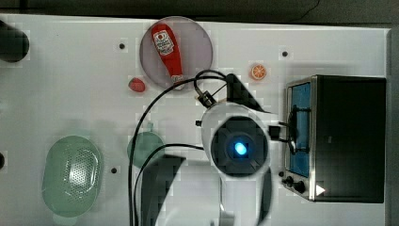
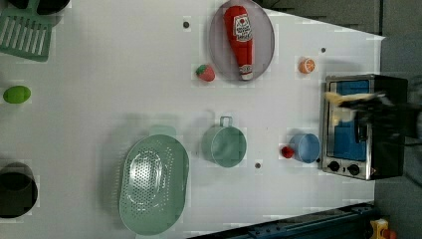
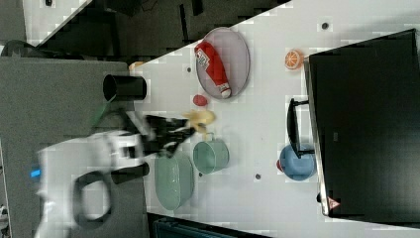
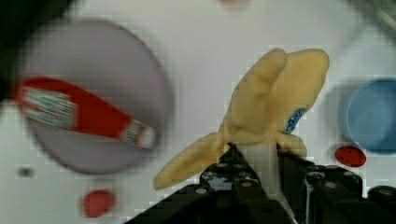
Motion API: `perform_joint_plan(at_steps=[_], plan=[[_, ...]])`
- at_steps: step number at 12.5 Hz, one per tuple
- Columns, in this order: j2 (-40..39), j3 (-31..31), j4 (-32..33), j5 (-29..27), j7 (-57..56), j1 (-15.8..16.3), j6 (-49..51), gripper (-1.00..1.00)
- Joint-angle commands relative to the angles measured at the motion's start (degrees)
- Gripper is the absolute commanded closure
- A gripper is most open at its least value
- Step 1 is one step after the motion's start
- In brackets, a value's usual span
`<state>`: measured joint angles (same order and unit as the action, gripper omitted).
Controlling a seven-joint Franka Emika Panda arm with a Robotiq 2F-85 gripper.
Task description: Pick banana from table and place on oven.
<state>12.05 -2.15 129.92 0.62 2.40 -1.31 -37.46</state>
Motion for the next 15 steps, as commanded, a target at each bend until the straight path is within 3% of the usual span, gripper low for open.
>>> perform_joint_plan(at_steps=[1, 7, 15], plan=[[4.44, -2.62, -1.32, 0.93, 2.01, -0.58, 11.12, 0.48], [3.13, -14.24, -4.94, 2.98, -11.34, -2.52, 13.88, 0.48], [-16.74, -27.85, -22.24, 4.38, -38.1, -2.84, 13.05, 0.48]])
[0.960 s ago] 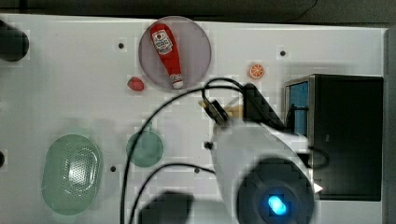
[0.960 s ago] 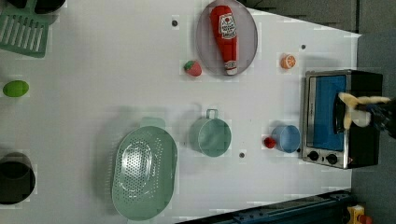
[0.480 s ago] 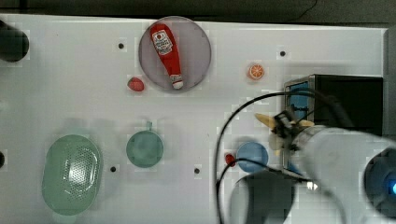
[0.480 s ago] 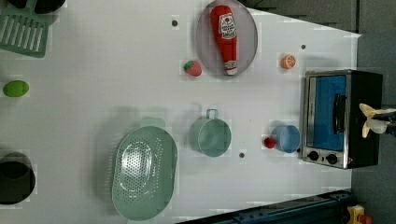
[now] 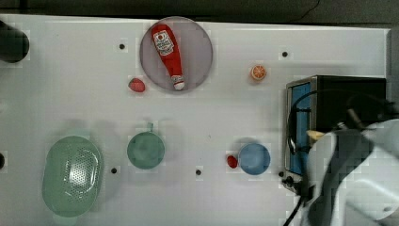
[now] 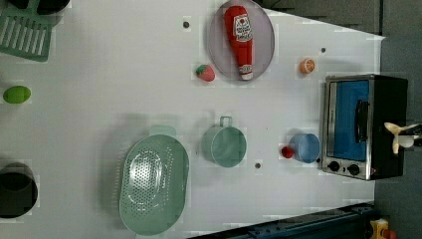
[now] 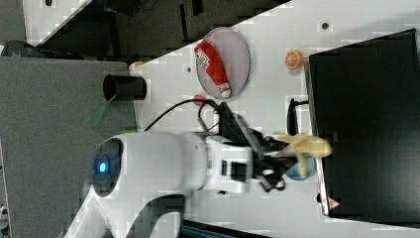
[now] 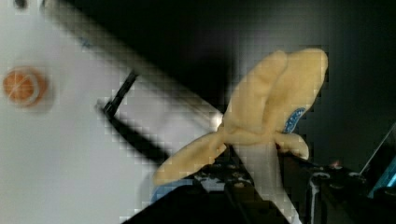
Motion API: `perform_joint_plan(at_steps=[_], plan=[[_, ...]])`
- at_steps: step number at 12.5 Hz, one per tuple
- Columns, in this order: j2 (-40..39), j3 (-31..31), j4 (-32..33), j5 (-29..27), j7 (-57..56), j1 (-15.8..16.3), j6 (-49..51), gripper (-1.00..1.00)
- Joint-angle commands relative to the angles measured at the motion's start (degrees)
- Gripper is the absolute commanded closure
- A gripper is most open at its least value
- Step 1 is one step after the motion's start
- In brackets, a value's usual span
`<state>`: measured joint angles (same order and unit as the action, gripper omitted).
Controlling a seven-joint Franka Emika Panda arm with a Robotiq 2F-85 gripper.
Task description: Pick banana from table and place on oven.
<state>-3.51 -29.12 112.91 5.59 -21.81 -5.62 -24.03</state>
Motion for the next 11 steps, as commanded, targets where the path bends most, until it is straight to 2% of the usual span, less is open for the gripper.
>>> perform_joint_plan(at_steps=[1, 5, 6, 7, 11], plan=[[-3.82, -1.89, -6.71, -0.9, -16.98, 1.36, -1.2, 0.48], [-10.21, -4.42, -7.5, -9.26, -18.91, 0.33, -3.57, 0.48], [-10.61, -4.48, -7.53, -9.35, -20.45, 0.24, -4.2, 0.48], [-10.75, -4.49, -7.51, -9.35, -22.44, 0.22, -5.45, 0.4], [-10.72, -4.46, -7.18, -9.36, -24.17, 0.22, -5.96, -0.49]])
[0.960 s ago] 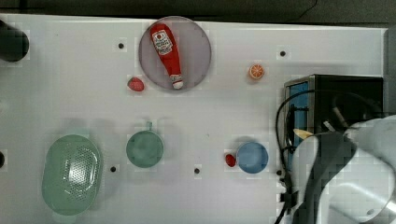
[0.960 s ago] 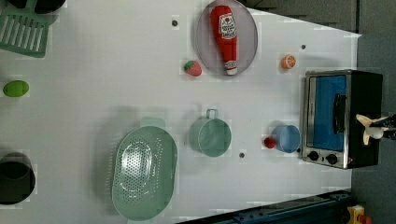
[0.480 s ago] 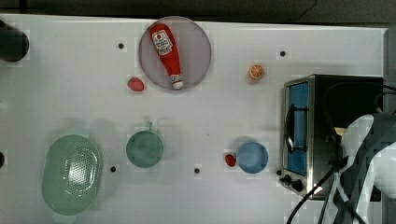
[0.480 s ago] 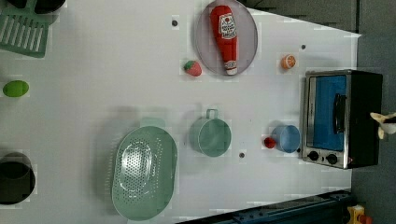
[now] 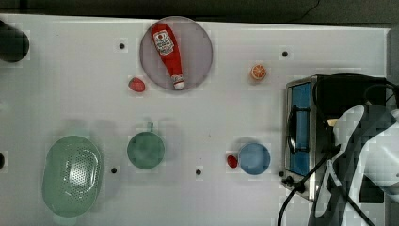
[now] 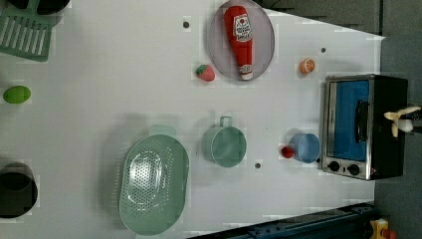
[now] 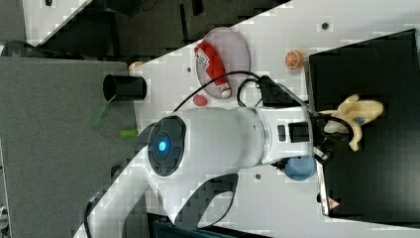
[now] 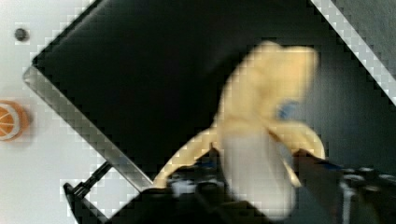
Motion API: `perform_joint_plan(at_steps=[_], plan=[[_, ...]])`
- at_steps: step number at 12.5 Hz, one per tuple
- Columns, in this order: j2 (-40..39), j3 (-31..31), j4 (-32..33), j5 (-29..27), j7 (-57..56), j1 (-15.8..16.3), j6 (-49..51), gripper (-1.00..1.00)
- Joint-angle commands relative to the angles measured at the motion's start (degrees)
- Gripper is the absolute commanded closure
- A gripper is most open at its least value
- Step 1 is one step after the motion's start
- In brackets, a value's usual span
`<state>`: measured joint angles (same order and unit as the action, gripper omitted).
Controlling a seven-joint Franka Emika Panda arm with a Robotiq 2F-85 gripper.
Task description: Pick banana from table and place on oven.
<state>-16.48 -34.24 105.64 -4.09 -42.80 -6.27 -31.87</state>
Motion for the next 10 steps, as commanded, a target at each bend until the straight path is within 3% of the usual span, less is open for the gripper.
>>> perform_joint_plan(at_steps=[1, 2, 3, 7, 10], plan=[[2.38, 0.64, 0.2, 0.32, -3.19, 0.87, 2.03, -0.71], [2.94, 0.63, 0.0, 0.45, -3.19, 0.88, 2.38, -0.93], [4.11, 0.67, -0.65, 0.7, -3.24, 1.04, 3.31, -1.0], [13.28, 2.03, -4.46, 2.15, -2.87, 2.69, 15.02, -1.0], [21.18, 7.62, -4.75, 7.08, 3.92, 4.64, 23.0, -1.0]])
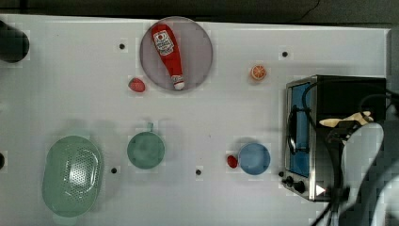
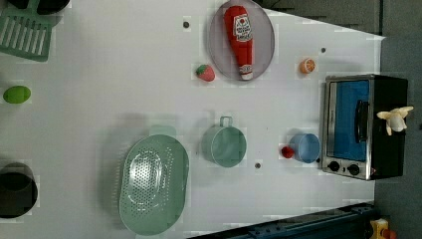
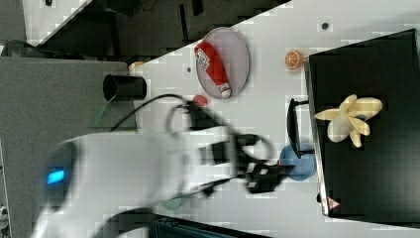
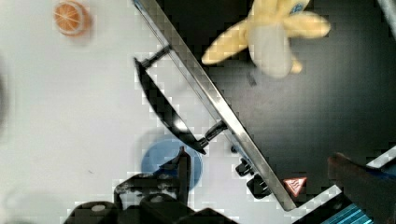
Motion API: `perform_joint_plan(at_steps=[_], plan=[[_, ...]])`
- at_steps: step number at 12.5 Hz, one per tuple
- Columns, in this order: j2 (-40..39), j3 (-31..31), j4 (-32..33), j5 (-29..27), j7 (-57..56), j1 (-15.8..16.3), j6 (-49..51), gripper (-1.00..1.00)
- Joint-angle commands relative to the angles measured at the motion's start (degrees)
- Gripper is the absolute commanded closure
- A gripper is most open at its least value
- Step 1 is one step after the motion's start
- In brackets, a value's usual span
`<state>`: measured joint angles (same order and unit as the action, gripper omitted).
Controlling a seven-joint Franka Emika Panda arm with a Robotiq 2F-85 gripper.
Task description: Pick banana from table and place on oven.
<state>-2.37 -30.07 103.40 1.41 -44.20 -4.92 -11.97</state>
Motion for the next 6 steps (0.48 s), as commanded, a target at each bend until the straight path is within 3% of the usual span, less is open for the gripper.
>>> perform_joint_plan(at_steps=[1, 6], plan=[[9.4, 6.47, -2.18, 2.82, 9.58, 3.74, 4.47, -1.0], [18.55, 22.36, 5.55, 3.34, 36.16, 4.22, 7.89, -1.0]])
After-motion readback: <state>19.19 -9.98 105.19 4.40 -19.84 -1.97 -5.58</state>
